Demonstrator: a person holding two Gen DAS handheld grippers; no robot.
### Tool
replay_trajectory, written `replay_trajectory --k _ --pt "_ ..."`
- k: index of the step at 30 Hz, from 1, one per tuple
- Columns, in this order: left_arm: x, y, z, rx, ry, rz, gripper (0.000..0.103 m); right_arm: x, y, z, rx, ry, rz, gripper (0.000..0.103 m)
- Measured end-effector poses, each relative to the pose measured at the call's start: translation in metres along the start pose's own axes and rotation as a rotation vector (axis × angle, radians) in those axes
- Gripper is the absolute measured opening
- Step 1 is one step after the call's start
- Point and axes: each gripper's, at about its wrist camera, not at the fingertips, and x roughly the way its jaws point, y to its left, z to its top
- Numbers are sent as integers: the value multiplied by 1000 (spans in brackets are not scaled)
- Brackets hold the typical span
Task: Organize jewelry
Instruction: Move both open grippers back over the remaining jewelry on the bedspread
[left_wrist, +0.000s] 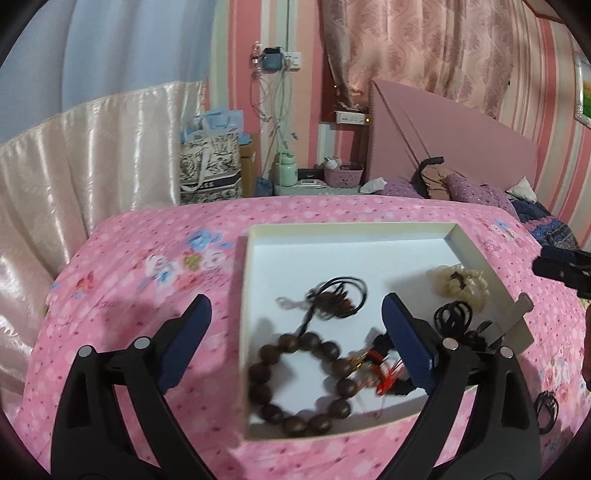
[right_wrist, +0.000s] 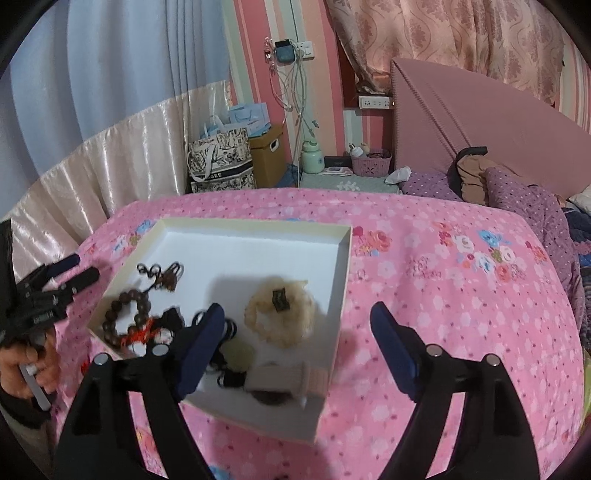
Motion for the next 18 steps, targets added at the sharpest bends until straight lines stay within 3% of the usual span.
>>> replay_trajectory --k 6,12,18 --pt "-21 5 -28 50 13 21 93 -27 -12 -35 -2 -10 -40 81" --pt "-45 2 -67 95 44 9 93 -59 -25 -76 44 -31 -14 81" --pt "-64 7 -100 65 51 -10 93 -78 -24 -107 48 -44 -44 81"
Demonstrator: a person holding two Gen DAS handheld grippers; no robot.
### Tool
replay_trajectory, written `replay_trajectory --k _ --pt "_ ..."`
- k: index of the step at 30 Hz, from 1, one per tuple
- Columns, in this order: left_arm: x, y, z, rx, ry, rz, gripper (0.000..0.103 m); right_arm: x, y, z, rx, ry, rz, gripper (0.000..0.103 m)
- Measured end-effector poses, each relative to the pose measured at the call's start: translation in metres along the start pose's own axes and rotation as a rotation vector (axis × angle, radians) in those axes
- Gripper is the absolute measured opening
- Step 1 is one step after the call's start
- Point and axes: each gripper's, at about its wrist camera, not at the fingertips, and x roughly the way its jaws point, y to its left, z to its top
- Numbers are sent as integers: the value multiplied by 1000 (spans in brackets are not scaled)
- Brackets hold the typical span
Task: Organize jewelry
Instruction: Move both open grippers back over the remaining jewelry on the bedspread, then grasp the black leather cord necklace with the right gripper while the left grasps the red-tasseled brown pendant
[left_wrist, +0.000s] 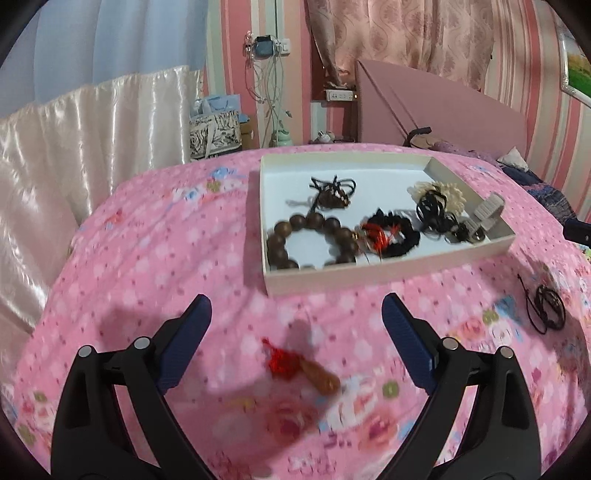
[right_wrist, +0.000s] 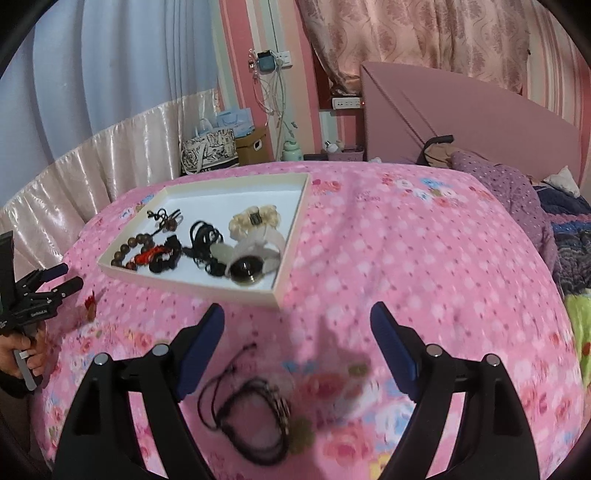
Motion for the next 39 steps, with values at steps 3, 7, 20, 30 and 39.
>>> replay_trajectory --k 3,7,20,30,39 --pt "-1 -2 -7 -3 1 5 93 -2 -1 -11 7 10 4 81" --pt "4 -1 -9 -13 11 7 93 -2 -1 -22 14 20 6 81" --pt "-2 -7 -19 -4 14 10 93 -9 -3 -44 24 28 -14 81" --pt "-14 4 -26 -17 21 34 93 -7 -13 -63 40 64 -10 81" --pt "-6 13 -39 -15 75 53 92 24 9 -72 -45 159 -26 64"
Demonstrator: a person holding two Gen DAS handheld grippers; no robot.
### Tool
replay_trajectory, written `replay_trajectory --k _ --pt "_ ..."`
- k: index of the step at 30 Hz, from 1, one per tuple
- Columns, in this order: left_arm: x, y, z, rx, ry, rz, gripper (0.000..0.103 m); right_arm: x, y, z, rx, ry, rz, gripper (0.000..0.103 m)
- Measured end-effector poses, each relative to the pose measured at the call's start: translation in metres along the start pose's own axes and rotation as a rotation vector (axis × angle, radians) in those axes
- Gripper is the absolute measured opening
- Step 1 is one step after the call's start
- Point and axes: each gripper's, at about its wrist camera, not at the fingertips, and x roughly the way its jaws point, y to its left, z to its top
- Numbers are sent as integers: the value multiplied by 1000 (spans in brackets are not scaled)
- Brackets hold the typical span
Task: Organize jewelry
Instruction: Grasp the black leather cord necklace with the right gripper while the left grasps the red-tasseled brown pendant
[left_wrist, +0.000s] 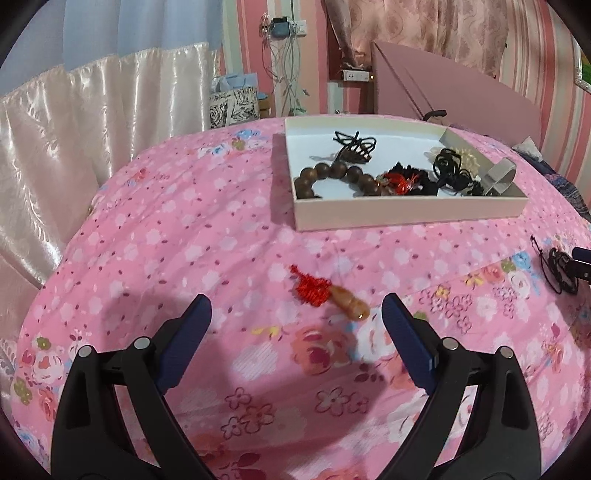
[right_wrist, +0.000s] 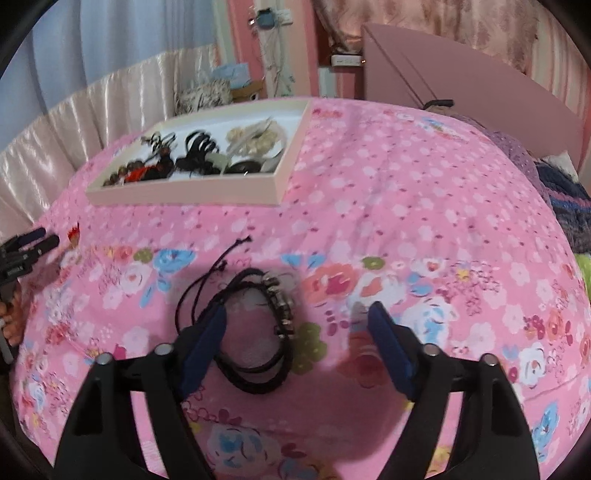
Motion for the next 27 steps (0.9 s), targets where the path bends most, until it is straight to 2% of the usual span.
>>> replay_trajectory --k 1,2,3,5,6,8,10,11,14,15,18,21,23,24,25,26,27 --pt "1 0 -2 10 6 -4 92 5 4 -1 -15 19 1 52" --pt "1 1 -3 18 8 -1 92 9 7 -2 -30 25 -19 48" --pt "2 0 -4 22 9 -4 92 10 10 -4 -42 15 -36 39" --pt "4 0 -3 20 13 -19 92 10 12 -2 -48 8 -32 17" --pt "4 -2 -1 20 7 -31 92 10 12 -1 -45 3 -36 14" --pt "6 -13 0 72 24 -50 92 12 13 -1 -48 2 -35 14" --pt "12 -29 -3 152 45 -9 92 12 12 0 -41 0 -28 14" --pt "14 -33 -2 165 49 -15 91 13 12 0 -38 0 -23 14" --pt "19 -36 10 163 44 8 91 14 12 2 -36 0 -22 14" --pt "25 -36 14 154 64 18 91 15 12 2 -40 1 -27 14" --pt "44 -37 18 124 123 11 89 15 14 1 -45 5 -34 14" --pt "46 -41 21 114 123 1 84 16 13 1 -31 3 -29 14" --pt "47 -43 21 113 120 -21 75 16 14 1 -35 1 -33 14" --pt "46 -45 20 119 115 -35 64 16 14 1 -38 0 -33 14" --pt "45 -48 20 124 112 -59 50 17 14 1 -40 -2 -33 14" --pt "44 -52 18 130 109 -70 42 17 14 1 -41 -2 -32 14" --pt "41 -60 16 151 101 -78 27 17 14 0 -40 -2 -31 14"
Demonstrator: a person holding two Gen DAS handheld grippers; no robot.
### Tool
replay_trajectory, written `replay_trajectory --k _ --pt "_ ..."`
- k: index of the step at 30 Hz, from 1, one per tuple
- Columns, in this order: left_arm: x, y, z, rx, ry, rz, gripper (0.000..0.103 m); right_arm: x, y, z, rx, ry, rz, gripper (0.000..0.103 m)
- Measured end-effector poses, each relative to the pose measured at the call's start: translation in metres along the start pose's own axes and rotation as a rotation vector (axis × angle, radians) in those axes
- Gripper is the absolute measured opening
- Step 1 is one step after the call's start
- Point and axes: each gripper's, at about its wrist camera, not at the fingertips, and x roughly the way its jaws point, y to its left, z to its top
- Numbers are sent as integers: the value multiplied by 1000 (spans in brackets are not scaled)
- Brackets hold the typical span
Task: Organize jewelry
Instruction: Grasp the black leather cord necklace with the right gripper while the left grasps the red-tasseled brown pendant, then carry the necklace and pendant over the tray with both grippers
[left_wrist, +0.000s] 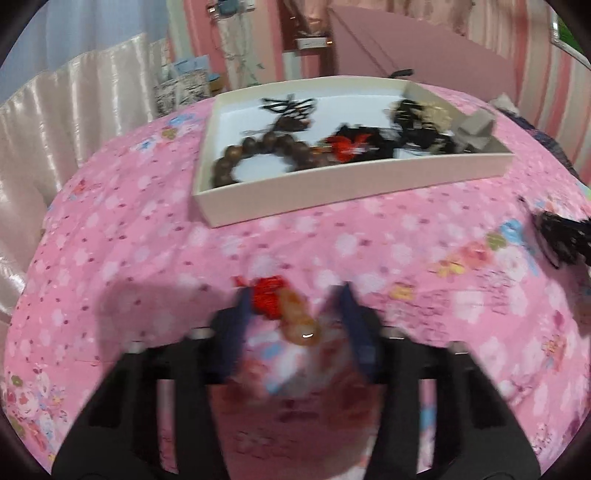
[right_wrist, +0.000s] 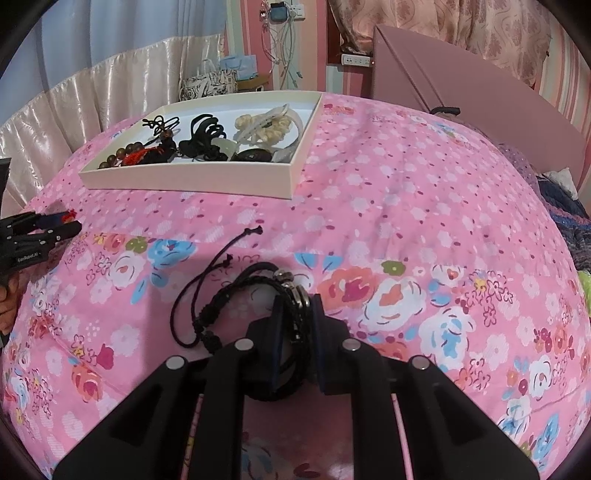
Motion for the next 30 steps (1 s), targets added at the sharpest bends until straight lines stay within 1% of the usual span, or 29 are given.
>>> replay_trajectory --k 1,3,8,16,22,30 --pt "-1 -8 -1 25 -6 5 16 0 0 0 1 -1 2 14" --pt "-2 -16 0 44 -10 29 14 0 -1 0 3 -2 4 14" --pt "-2 -15 2 20 -20 16 14 -1 -2 -1 11 -6 15 14" --pt "-13 -7 1 2 -51 18 14 -6 -7 -1 28 -18 34 14" --pt "-24 -5 8 -5 -83 16 14 -19 -15 5 61 -62 45 14" --pt "-43 -4 30 -1 -149 13 14 -38 -21 27 69 -126 62 14"
